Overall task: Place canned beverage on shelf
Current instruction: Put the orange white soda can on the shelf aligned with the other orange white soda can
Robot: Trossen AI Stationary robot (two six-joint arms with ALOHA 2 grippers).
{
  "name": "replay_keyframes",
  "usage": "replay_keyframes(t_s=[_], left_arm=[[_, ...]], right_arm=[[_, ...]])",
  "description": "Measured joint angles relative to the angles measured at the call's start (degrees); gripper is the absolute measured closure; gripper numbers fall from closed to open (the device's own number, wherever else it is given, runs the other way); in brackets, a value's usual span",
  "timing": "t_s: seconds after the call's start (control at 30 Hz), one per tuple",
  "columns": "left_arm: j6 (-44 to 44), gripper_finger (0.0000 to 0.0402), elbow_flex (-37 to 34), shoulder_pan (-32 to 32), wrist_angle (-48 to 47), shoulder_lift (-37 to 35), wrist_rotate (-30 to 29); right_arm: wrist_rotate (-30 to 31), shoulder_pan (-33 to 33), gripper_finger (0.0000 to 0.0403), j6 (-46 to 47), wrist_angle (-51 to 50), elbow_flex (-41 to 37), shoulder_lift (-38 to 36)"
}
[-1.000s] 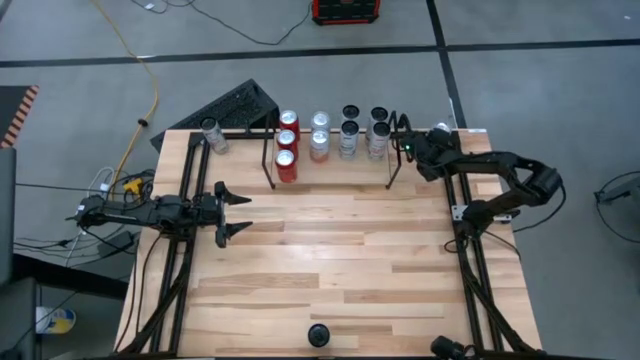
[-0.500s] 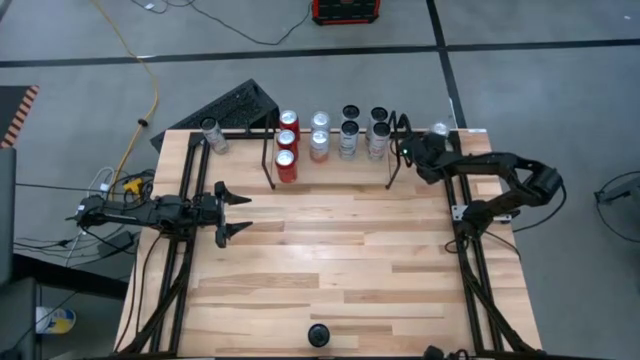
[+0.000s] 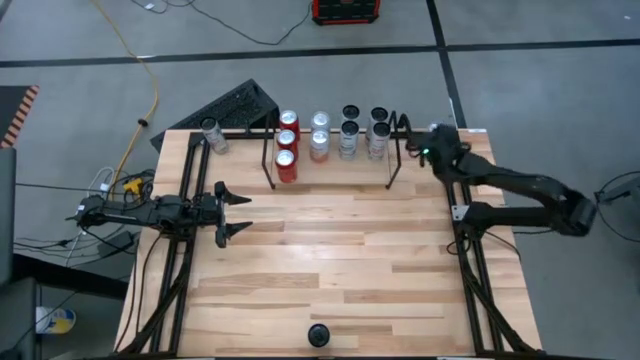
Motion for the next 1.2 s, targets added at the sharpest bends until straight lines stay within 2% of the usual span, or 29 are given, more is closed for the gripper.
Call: replay_keyframes(t_s=[0.13, 0.27, 0.37, 0.47, 0.63, 0.73, 0.93, 1.1, 1.2], left_arm=[[0.00, 0.0074, 0.00, -0.02, 0.00, -0.01, 0.00], [0.00, 0.0074, 0.00, 0.00, 0.00, 0.00, 0.00], [0.00, 0.0074, 0.00, -0.02, 0.00, 0.00, 0.00], [0.00, 0.0074, 0.00, -0.01, 0.00, -0.01, -0.02], [0.00, 0.0074, 0.00, -0.02, 0.00, -0.01, -0.02], [0.00, 0.0074, 0.00, 0.00, 0.00, 0.00, -0.02], [0.00, 0.0074, 0.00, 0.00, 0.02, 0.00, -0.04], [0.00, 0.0074, -0.01, -0.01, 0.00, -0.02, -0.04], [0.00, 0.0074, 0.00, -0.02, 0.00, 0.00, -0.07]], right_arm=[[-0.80, -3.01, 0.0402, -8.04, 0.09, 3.59, -4.83], [-8.11, -7.77, 0.0403, -14.08, 0.15, 8.91, -4.26], [-8.61, -9.35, 0.0403, -9.07, -6.23, 13.59, -0.86], [-6.59, -8.33, 0.0403, -6.07, -12.46, 17.23, 3.63], [-6.55, -3.46, 0.0403, -1.23, -12.90, 21.88, 9.19], [-8.34, -3.62, 0.0403, -1.86, -13.30, 27.73, 12.54], [-16.31, -13.98, 0.0403, -6.62, -23.22, 45.54, 22.08], [-29.30, -23.75, 0.0403, -7.27, -40.08, 61.55, 34.78], [-33.44, -27.93, 0.0403, -8.59, -48.58, 67.86, 41.69]])
